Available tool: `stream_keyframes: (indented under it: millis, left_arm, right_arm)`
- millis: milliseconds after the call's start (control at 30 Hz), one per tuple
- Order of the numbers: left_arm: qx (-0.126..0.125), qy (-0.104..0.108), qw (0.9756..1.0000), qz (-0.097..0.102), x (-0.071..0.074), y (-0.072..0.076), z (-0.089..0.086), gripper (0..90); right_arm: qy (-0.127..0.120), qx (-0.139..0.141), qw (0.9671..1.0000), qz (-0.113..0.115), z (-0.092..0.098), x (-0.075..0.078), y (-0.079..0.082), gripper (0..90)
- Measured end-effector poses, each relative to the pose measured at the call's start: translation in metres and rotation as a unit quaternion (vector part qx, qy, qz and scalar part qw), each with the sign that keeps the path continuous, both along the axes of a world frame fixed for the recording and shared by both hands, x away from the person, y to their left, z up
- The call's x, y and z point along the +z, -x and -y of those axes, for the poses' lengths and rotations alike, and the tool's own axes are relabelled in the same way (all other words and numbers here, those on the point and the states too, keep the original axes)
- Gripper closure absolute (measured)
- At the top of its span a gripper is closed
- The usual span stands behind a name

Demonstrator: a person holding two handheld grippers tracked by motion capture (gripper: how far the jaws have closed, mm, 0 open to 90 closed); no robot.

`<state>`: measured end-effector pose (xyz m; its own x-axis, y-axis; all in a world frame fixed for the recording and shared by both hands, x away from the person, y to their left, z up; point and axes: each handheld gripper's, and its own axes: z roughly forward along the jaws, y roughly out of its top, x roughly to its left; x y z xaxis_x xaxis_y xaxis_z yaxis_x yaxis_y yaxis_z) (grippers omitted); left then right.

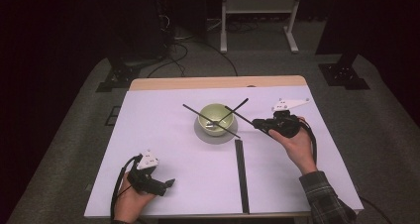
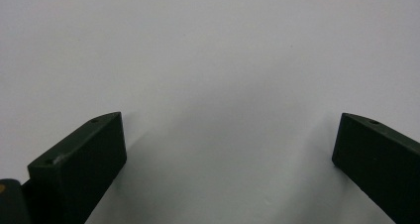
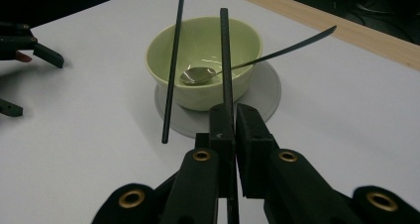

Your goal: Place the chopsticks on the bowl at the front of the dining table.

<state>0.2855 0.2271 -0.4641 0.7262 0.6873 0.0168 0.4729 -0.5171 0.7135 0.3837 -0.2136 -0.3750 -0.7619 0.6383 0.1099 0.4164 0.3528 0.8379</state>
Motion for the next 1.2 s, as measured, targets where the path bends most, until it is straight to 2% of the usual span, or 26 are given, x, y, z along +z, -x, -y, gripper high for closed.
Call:
stream_keyframes:
  millis: [367, 867, 1200]
  left_arm:
    - [0.0, 0.0, 1.0, 0.001, 0.0, 0.0, 0.0, 0.0]
    - [0.0, 0.0, 1.0, 0.0, 0.0, 0.0, 0.0, 0.0]
    - [0.0, 0.001, 1.0, 0.0, 0.0, 0.0, 0.0, 0.0]
  right_arm:
    - [-0.007, 0.0, 1.0, -0.003, -0.014, 0.003, -0.017, 85.7]
    - [-0.001, 0.001, 1.0, -0.004, -0.042, 0.008, -0.036, 85.7]
    - [-0.002, -0.001, 0.9999, -0.012, -0.062, 0.003, -0.049, 85.7]
